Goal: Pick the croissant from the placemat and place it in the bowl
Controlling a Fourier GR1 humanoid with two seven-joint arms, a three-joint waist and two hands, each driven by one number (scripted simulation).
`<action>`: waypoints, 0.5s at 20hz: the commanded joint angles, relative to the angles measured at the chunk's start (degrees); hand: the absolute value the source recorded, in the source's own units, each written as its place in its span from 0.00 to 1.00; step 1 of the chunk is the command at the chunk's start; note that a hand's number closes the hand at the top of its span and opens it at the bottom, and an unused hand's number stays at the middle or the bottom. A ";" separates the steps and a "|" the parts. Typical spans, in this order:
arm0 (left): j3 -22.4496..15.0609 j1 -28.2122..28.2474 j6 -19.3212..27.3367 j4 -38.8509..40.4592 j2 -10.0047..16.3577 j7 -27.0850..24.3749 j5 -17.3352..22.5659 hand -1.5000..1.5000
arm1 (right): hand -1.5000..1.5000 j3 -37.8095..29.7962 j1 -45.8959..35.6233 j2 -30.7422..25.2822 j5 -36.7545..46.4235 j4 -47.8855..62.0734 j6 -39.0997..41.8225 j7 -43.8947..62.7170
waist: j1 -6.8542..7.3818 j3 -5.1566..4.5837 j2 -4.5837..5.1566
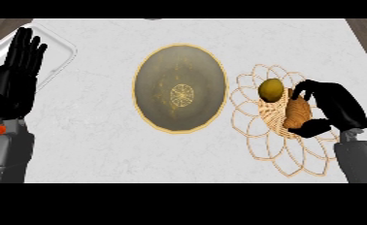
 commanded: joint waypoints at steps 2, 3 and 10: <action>-2.06 -2.85 -1.56 -0.09 -0.68 0.36 0.43 0.50 | 1.00 3.96 -11.63 -9.82 1.97 8.42 7.80 -11.72 | 5.54 0.34 2.14; -3.05 -3.10 -1.59 -0.69 -1.59 -0.59 0.11 0.50 | 1.00 5.17 -13.21 -11.59 2.09 8.67 9.81 -14.43 | 6.87 0.31 2.60; -4.13 -5.79 -1.57 -0.08 -2.23 -0.60 -0.25 0.50 | 1.00 2.99 -25.33 -19.57 0.77 20.07 9.79 -30.06 | 8.23 0.60 3.50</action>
